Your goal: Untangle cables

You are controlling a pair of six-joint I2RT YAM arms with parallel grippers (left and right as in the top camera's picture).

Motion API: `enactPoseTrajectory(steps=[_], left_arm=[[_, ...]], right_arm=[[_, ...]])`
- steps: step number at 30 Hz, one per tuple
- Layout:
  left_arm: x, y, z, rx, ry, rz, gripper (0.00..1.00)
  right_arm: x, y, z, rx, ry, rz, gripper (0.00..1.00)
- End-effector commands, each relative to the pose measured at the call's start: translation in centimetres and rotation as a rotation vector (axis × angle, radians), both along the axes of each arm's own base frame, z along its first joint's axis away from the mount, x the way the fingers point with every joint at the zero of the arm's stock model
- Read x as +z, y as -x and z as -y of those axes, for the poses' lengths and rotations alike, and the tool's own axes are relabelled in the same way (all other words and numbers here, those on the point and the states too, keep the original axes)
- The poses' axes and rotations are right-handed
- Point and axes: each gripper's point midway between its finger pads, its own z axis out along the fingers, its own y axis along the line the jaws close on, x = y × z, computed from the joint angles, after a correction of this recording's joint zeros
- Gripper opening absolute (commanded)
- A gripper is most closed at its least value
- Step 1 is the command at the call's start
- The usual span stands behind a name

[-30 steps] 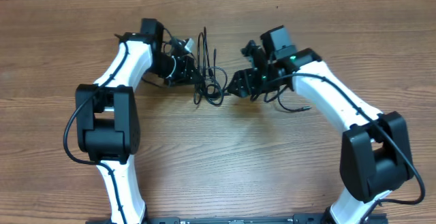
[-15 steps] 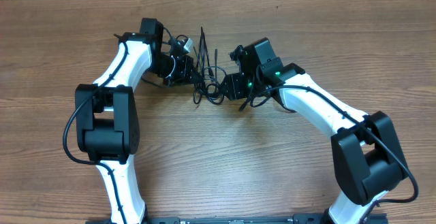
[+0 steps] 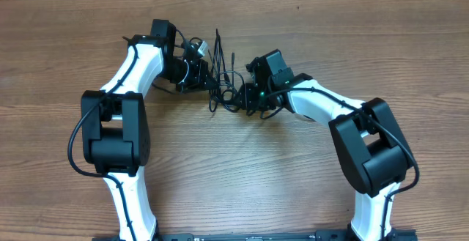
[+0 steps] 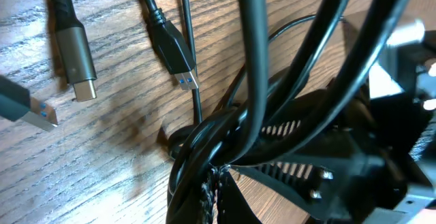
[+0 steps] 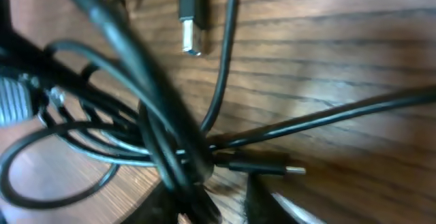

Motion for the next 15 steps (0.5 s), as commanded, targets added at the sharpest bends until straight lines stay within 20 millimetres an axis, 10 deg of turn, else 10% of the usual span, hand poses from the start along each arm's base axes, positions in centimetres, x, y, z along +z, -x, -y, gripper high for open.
enactPoseTrajectory(steps=[1, 15], left_arm=[[0.0, 0.1, 0.5, -0.001, -0.001, -0.005, 0.04], [-0.6, -0.3, -0.8, 0.026, -0.05, -0.004, 0.04]], right_arm=[[-0.3, 0.3, -0.3, -0.028, -0.025, -0.041, 0.12], [-0.5, 3.5, -0.5, -0.022, -0.06, -0.227, 0.04]])
